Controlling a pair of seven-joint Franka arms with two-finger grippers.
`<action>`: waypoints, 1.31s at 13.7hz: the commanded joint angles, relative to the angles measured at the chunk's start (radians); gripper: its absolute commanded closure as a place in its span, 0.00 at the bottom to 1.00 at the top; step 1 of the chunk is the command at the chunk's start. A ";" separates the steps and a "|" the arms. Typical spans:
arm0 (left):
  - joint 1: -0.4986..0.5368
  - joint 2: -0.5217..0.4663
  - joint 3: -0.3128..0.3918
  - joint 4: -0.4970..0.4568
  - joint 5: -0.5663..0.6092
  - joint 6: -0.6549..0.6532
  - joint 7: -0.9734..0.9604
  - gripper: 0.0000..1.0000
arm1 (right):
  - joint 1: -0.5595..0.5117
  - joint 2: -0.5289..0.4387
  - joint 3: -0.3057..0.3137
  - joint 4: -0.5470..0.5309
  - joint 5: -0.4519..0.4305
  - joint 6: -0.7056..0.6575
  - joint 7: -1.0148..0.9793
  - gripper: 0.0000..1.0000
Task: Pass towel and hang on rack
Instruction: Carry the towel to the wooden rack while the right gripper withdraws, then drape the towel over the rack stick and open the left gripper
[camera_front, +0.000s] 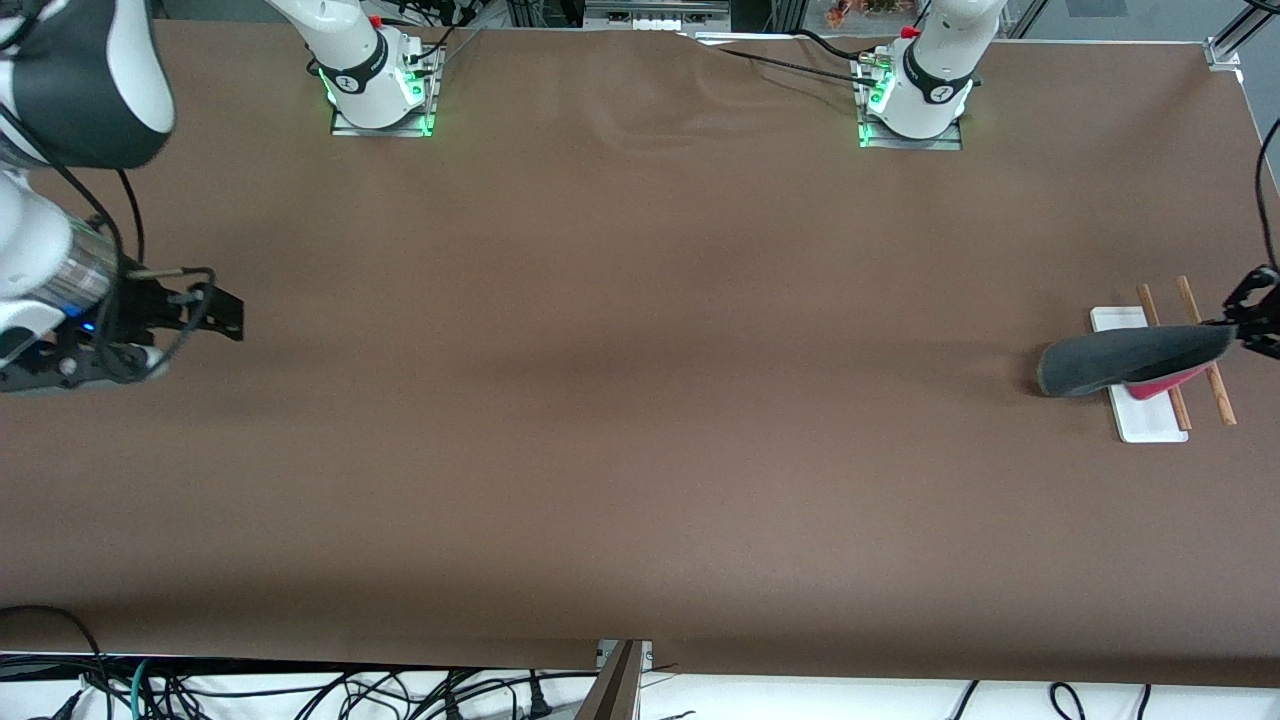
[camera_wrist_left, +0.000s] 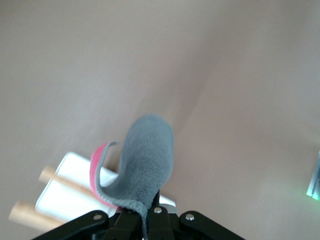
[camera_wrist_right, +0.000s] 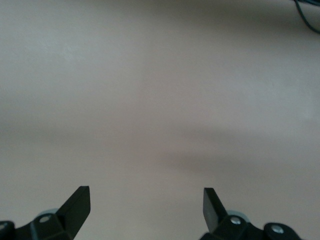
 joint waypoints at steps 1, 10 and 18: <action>0.039 0.077 0.019 0.099 0.045 -0.009 0.050 1.00 | -0.022 -0.096 0.008 -0.099 -0.014 -0.015 -0.010 0.00; 0.047 0.273 0.139 0.210 0.043 0.161 0.182 1.00 | -0.079 -0.177 0.006 -0.102 0.005 -0.096 0.028 0.00; 0.059 0.325 0.140 0.198 0.045 0.243 0.179 0.00 | -0.069 -0.154 0.009 -0.088 0.006 -0.099 0.091 0.00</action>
